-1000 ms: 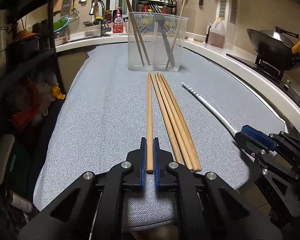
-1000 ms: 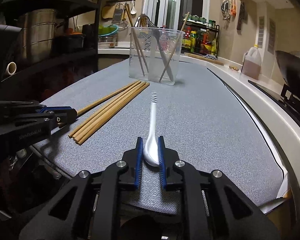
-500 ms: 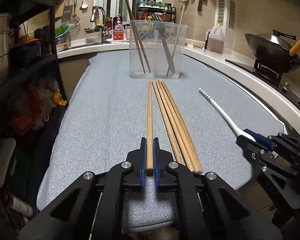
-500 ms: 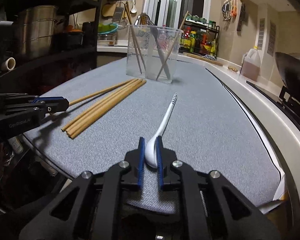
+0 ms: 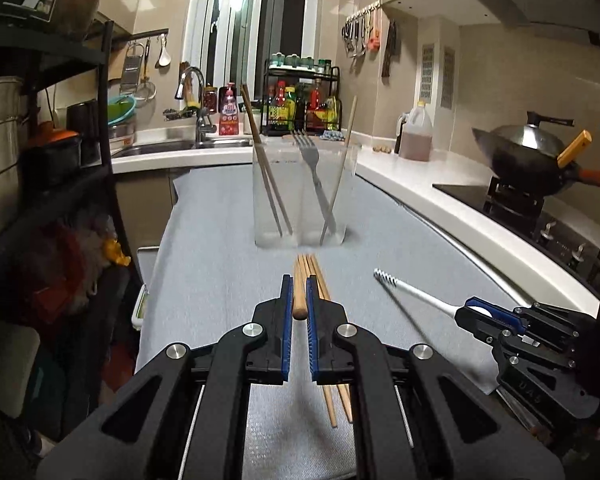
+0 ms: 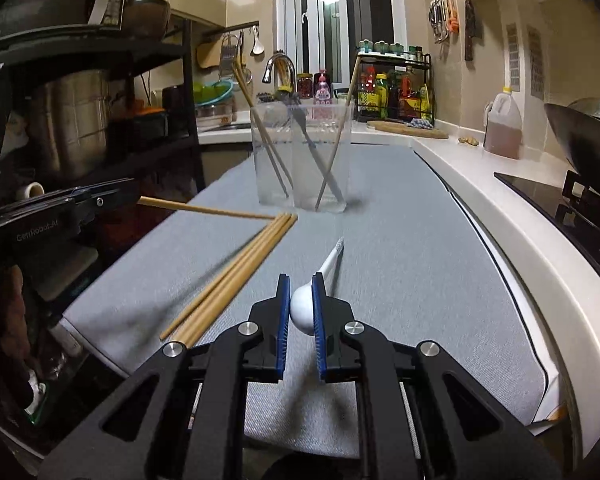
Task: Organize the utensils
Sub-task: 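Lift the spoon with the right tool while the left tool lifts the chopstick toward the container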
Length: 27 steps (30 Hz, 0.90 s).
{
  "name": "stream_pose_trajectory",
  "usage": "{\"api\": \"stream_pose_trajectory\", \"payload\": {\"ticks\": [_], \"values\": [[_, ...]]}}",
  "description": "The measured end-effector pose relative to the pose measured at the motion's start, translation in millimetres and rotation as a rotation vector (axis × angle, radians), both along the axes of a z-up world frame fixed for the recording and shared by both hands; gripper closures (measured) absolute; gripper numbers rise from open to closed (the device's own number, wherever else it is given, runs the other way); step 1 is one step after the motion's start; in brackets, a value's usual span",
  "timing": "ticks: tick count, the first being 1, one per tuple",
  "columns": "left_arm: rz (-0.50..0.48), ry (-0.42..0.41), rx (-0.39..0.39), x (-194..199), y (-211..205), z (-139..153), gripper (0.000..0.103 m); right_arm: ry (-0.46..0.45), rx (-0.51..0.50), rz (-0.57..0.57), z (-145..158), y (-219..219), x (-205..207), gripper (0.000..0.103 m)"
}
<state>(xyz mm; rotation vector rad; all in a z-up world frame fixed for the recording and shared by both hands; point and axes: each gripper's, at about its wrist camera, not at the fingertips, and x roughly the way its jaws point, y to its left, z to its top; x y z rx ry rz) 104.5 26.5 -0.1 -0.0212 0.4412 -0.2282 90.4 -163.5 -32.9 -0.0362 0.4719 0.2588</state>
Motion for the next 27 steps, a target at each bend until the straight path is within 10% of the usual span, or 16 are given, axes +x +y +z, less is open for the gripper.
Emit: {"api": "stream_pose_trajectory", "payload": {"ticks": [27], "values": [[-0.038,0.015,0.033,69.2,5.3,105.8,0.097,0.006,0.144,0.001,118.9,-22.9,89.6,0.091]]}}
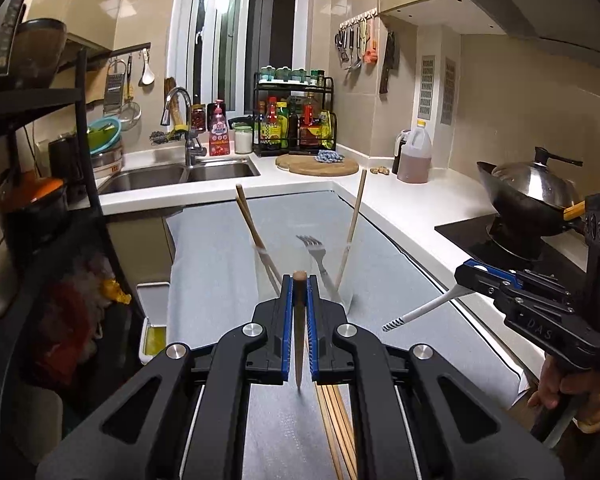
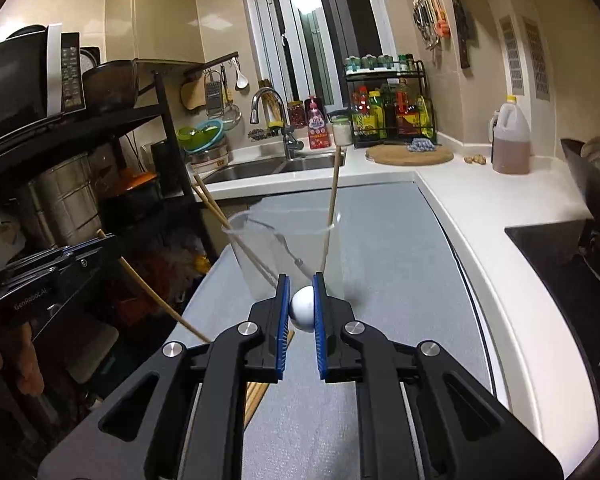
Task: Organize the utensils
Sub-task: 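Lift the spoon with the right tool while the left tool lifts the chopstick toward the container, then drop the spoon and chopstick into the clear container by opening both tools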
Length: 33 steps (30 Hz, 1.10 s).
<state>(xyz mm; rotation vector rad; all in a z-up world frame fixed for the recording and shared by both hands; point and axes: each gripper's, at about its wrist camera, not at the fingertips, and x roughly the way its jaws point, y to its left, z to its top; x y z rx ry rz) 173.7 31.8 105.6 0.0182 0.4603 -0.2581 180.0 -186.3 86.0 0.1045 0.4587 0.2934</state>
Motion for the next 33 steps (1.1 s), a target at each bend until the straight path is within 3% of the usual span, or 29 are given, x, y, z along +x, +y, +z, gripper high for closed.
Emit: {"api": "stream_pose_trajectory", "payload": {"ticks": [8,19,27,33], "values": [[-0.015,-0.044,0.009,10.6,-2.6,40.3,0.097,-0.025,0.006,0.042,41.9,5.2,15.7,0.091],[-0.027,-0.200,-0.003,32.8,-13.3,124.0,0.097,-0.057,0.034,0.090,106.3,14.6,53.4,0.091],[-0.027,-0.223,0.005,64.5,-23.8,135.3,0.097,-0.082,0.019,0.095,125.2,27.2,81.4,0.091],[-0.020,-0.188,0.006,96.0,-25.5,118.2,0.097,-0.061,0.009,0.081,114.4,29.9,109.3,0.091]]}}
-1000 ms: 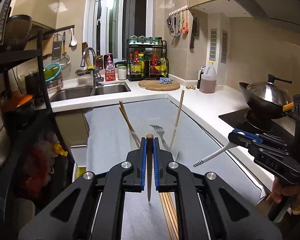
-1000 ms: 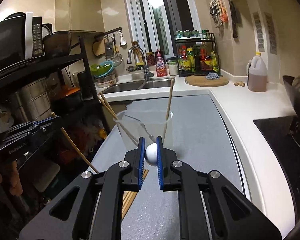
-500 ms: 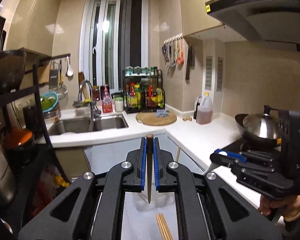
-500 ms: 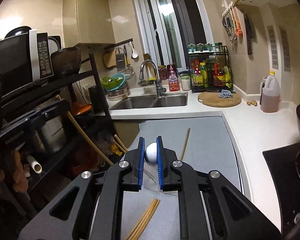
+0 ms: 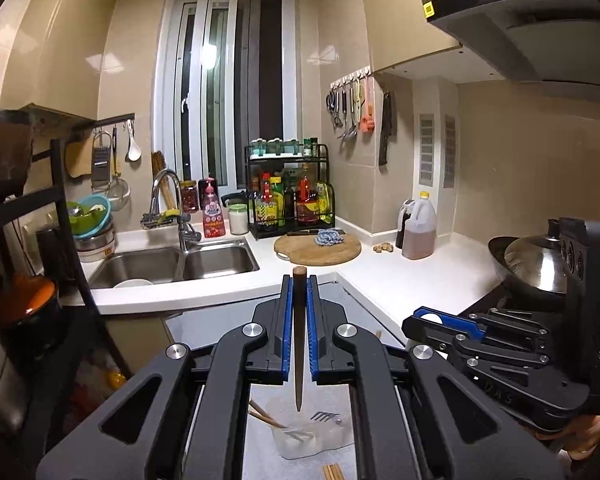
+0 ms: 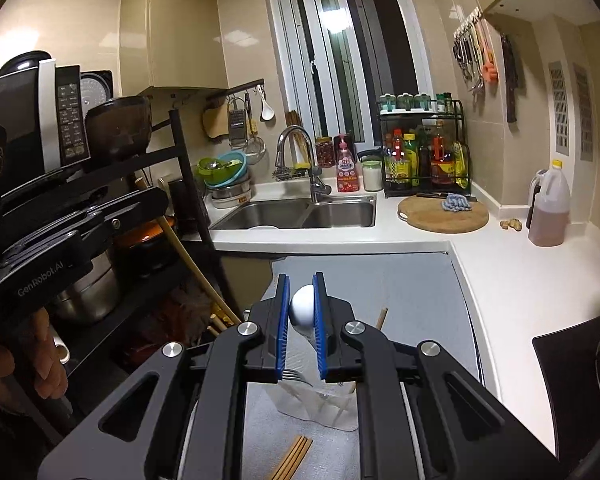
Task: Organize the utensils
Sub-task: 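Drop the spoon and chopstick into the clear container by opening both tools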
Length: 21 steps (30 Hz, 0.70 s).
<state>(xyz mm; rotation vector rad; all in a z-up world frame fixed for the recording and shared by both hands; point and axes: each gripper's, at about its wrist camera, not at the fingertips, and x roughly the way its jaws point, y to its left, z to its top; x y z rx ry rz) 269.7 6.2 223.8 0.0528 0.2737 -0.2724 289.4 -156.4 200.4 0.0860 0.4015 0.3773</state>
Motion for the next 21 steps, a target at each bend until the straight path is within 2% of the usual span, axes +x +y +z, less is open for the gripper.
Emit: {"api": "stream_pose_trajectory", "payload": {"ticks": [8,17,18,20,21], "values": [[0.013,0.075,0.017,28.5,0.9,-37.1,0.097,0.069,0.006,-0.013,-31.6,-1.2,29.1,0.091],[0.035,0.123,0.026,45.3,5.1,-60.6,0.096,0.109,0.004,-0.008,-54.1,1.6,37.6,0.091],[0.042,0.129,0.029,47.8,5.2,-62.3,0.093,0.111,0.003,-0.007,-55.6,2.2,38.2,0.091],[0.083,0.131,0.031,48.7,7.5,-64.5,0.050,0.119,-0.006,-0.006,-58.9,3.3,38.8,0.090],[0.117,0.120,0.030,46.8,9.3,-64.1,0.014,0.115,-0.014,-0.014,-60.1,4.3,37.7,0.086]]}}
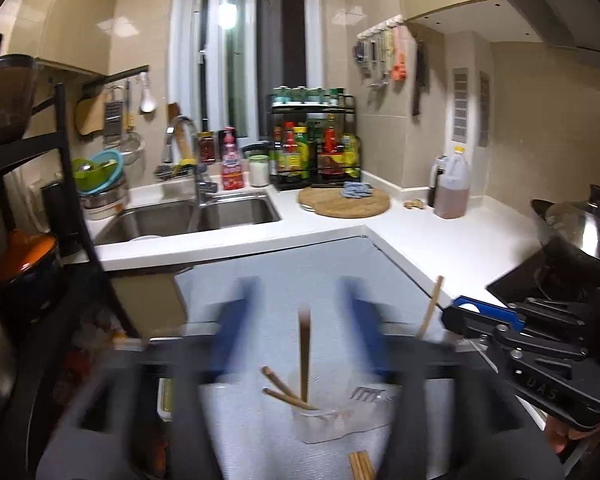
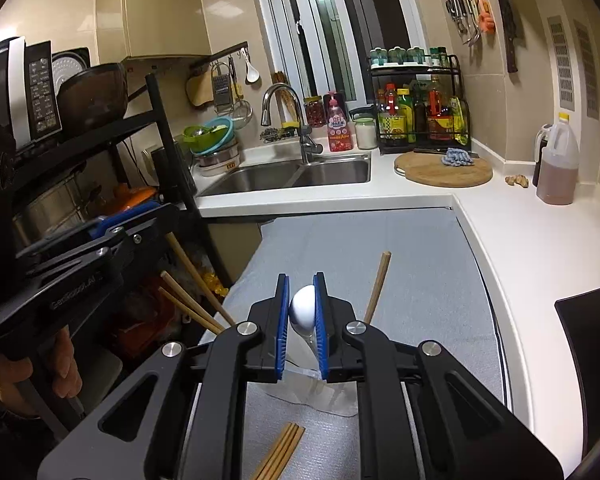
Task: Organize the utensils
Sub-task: 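Drop the spoon and chopstick into the clear container by opening both tools, then move both open tools back down to the remaining chopsticks on the mat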
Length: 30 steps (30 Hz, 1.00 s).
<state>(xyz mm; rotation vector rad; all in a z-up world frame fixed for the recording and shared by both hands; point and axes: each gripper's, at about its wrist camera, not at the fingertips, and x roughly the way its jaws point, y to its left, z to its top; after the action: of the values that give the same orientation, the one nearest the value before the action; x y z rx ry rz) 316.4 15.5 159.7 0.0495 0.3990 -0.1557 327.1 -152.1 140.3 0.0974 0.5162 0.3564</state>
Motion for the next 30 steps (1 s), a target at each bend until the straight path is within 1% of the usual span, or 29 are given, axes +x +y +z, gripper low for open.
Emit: {"api": "stream_pose_trajectory", "payload": {"ticks": [1,2,3,4,7,9,10,15,19,22,24,26,30], "values": [[0.046,-0.040,-0.010,-5.6,4.5,1.3,0.011,-0.012,-0.009,-0.004,-0.3,0.4,-2.2,0.077],[0.056,-0.058,-0.019,-9.0,6.2,1.9,0.011,-0.021,-0.011,-0.002,-0.5,0.0,-5.2,0.070],[0.051,-0.053,-0.023,-10.8,8.2,2.6,0.011,-0.032,-0.009,-0.004,-0.4,-1.0,-8.8,0.060],[0.052,-0.039,-0.022,-12.1,9.5,2.7,0.011,-0.049,-0.013,-0.010,0.3,-1.4,-13.4,0.056],[0.064,-0.036,-0.027,-20.3,12.9,2.3,0.011,-0.088,-0.040,-0.019,1.5,-2.5,-26.2,0.051],[0.066,-0.030,-0.024,-30.8,14.4,1.4,0.011,-0.109,-0.056,-0.030,2.5,-2.6,-35.6,0.050],[0.067,-0.029,-0.024,-33.5,14.8,0.8,0.010,-0.117,-0.063,-0.033,2.2,-3.2,-41.3,0.047],[0.077,-0.013,-0.044,-64.5,18.9,-7.1,0.010,-0.123,-0.069,-0.057,-1.9,-4.4,-69.7,0.041],[0.087,-0.001,-0.045,-90.9,20.1,-18.3,0.010,-0.111,-0.063,-0.060,-12.7,-2.4,-97.2,0.040],[0.089,0.030,-0.061,-110.4,22.0,-30.2,0.010,-0.092,-0.067,-0.062,-21.7,-0.1,-117.4,0.040],[0.092,0.053,-0.073,-125.5,22.3,-40.0,0.010,-0.072,-0.067,-0.061,-29.3,1.0,-131.2,0.040],[0.099,0.068,-0.069,-141.9,22.6,-51.1,0.010,-0.050,-0.069,-0.063,-37.3,2.1,-145.6,0.040],[0.114,0.097,-0.072,-170.3,24.5,-70.2,0.010,-0.041,-0.088,-0.079,-50.1,3.5,-174.6,0.040]]}}
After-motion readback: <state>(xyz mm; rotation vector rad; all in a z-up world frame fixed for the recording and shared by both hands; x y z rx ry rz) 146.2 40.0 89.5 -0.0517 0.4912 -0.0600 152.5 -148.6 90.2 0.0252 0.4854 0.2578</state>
